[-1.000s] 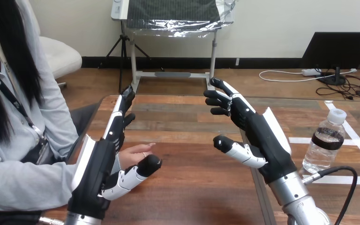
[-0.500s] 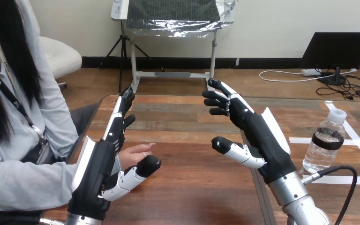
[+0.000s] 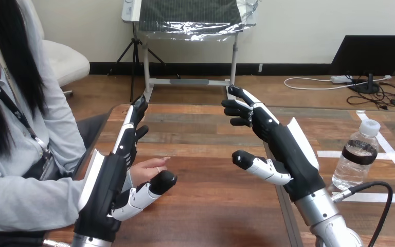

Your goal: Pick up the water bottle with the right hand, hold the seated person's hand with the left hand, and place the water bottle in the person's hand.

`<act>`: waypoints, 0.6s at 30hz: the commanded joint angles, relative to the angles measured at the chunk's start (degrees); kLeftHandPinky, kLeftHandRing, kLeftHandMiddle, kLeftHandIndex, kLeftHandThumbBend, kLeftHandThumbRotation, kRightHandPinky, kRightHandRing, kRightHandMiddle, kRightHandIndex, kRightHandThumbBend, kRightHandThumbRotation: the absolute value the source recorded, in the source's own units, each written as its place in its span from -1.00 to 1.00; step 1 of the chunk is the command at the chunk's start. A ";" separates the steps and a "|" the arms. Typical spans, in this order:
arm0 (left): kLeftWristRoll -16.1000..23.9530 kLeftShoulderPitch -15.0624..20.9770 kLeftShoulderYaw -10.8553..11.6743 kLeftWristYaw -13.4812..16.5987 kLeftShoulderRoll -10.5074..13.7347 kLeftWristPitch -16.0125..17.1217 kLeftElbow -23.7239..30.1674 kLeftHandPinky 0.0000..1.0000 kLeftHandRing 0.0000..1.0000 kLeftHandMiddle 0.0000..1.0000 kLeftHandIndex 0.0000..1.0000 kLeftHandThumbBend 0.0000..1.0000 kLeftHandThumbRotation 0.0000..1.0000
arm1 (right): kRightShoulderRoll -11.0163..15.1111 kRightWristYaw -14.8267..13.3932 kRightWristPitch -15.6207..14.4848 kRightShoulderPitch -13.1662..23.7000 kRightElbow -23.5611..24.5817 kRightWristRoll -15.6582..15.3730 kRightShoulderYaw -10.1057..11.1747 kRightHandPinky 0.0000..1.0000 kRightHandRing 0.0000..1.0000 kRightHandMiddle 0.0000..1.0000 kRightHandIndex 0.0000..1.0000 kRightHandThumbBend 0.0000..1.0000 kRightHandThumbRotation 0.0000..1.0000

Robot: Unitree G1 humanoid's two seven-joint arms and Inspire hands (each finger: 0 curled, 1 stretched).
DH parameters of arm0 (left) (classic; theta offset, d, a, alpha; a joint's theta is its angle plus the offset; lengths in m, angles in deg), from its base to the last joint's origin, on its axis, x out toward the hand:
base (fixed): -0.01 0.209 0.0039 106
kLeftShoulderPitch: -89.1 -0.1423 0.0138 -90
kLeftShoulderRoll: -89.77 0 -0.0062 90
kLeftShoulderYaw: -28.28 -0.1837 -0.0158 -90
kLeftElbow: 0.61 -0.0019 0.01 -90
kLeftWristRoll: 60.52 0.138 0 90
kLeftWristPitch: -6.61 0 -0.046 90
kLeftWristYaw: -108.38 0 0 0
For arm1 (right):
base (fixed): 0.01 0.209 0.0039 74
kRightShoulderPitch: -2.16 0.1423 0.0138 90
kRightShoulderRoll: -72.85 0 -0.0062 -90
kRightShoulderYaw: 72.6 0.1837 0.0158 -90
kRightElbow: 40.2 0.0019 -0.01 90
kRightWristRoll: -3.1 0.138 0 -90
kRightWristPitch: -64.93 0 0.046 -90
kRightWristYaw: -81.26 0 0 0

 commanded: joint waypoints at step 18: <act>-1.25 1.08 0.29 -0.33 0.45 0.38 3.41 0.87 1.00 1.00 1.00 1.00 0.58 | 2.25 -3.78 1.45 1.04 3.71 -2.89 0.35 0.55 0.68 0.75 0.86 1.00 0.58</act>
